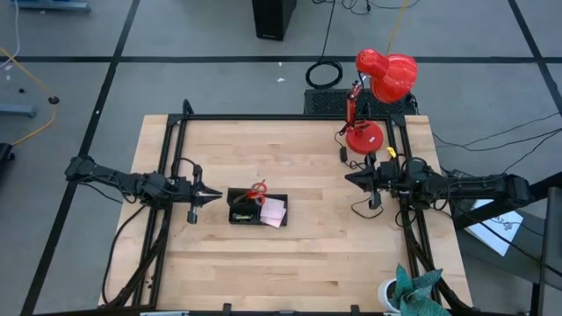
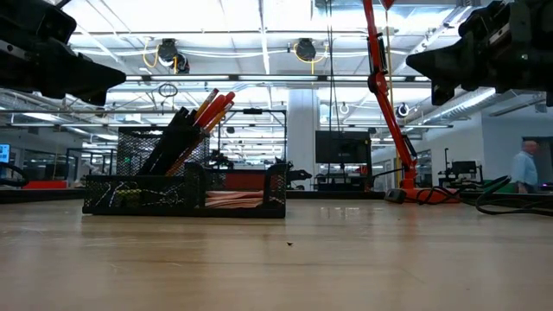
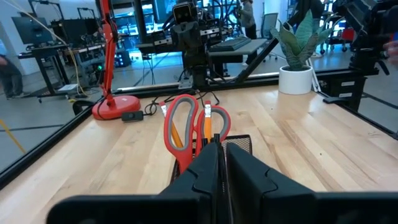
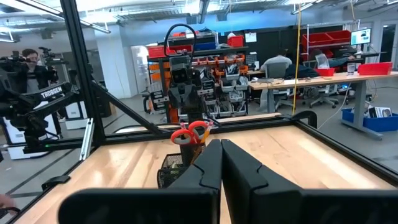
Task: Pick and place office supplies into organizer
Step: Return to Home Position
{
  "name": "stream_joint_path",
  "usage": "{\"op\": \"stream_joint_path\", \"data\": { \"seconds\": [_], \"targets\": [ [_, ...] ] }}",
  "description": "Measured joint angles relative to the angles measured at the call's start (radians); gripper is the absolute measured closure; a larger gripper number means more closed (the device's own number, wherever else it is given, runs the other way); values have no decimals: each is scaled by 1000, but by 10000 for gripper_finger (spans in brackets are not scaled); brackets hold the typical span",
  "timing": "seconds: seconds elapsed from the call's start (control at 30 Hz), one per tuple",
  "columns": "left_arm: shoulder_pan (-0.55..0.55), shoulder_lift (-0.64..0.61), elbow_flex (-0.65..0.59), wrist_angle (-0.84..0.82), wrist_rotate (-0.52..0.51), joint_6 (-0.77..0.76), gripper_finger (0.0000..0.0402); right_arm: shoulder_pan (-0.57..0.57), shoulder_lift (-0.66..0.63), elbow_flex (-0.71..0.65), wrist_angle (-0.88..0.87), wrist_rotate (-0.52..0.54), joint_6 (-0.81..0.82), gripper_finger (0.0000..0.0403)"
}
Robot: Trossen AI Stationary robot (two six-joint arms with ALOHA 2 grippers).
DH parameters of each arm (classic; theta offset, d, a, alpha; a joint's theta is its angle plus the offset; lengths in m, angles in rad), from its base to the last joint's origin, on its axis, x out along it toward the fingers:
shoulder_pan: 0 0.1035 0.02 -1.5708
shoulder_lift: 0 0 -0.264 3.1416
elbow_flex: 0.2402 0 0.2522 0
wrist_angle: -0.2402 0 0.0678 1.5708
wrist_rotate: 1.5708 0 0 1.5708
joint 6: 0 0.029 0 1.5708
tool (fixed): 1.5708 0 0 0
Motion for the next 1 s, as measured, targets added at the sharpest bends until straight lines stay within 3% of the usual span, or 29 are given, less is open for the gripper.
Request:
{"op": "stream_joint_path", "data": {
  "seconds": [1.0],
  "targets": [
    [0, 0, 0, 0, 0, 1, 355, 0, 0, 0, 0, 0, 0, 403]
  ]
}}
